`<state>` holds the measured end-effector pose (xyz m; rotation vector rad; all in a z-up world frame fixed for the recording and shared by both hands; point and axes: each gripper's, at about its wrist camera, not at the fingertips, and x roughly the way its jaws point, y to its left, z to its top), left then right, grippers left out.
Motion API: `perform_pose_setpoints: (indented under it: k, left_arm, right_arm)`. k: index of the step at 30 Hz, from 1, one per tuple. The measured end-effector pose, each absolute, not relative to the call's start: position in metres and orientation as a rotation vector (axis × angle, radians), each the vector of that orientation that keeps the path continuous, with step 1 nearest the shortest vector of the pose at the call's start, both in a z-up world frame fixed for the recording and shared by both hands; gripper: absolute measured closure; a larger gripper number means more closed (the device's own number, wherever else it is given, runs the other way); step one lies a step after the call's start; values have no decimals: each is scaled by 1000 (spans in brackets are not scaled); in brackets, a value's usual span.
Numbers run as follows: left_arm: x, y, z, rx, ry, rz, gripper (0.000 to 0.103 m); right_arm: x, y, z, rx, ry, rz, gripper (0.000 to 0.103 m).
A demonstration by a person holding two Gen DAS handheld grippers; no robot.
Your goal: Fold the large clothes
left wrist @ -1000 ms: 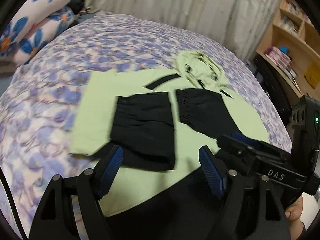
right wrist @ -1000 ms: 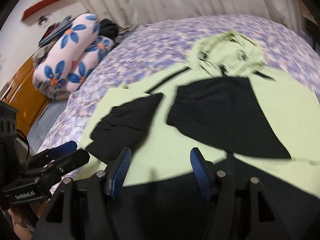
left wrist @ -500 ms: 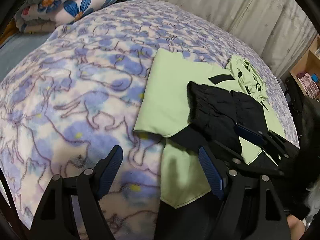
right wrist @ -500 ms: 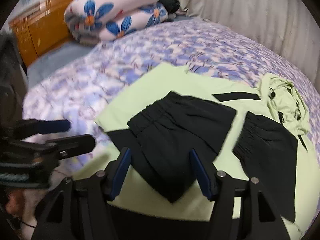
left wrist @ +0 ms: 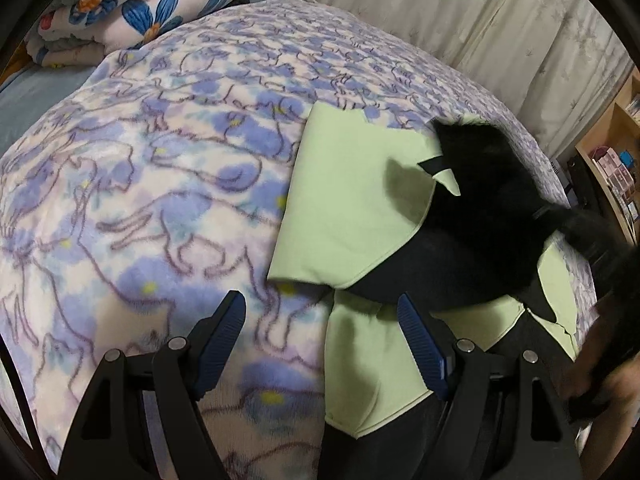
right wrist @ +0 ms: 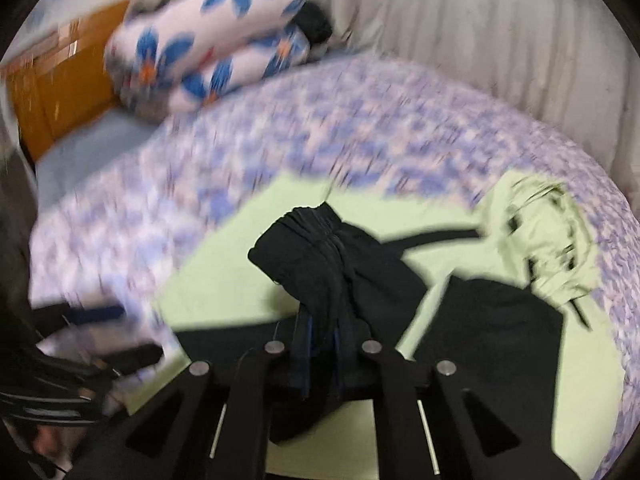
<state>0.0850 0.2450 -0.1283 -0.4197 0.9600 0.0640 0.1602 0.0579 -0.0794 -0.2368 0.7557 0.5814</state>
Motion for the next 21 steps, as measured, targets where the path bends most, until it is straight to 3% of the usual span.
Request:
perform_pose_setpoints:
  k: [4,8,21]
  left_arm:
    - [91,246,-121,-408,937,56,26]
    - [103,242,-118,-381,929,49,26]
    - [168,183,-131,-229,1012,-52,26]
  right_arm:
    - [173,-6,-32,-72,659,501,96]
    - [183,-59,-25,-8,652,403,96]
    - [190,-176,-129,252,906,239,95]
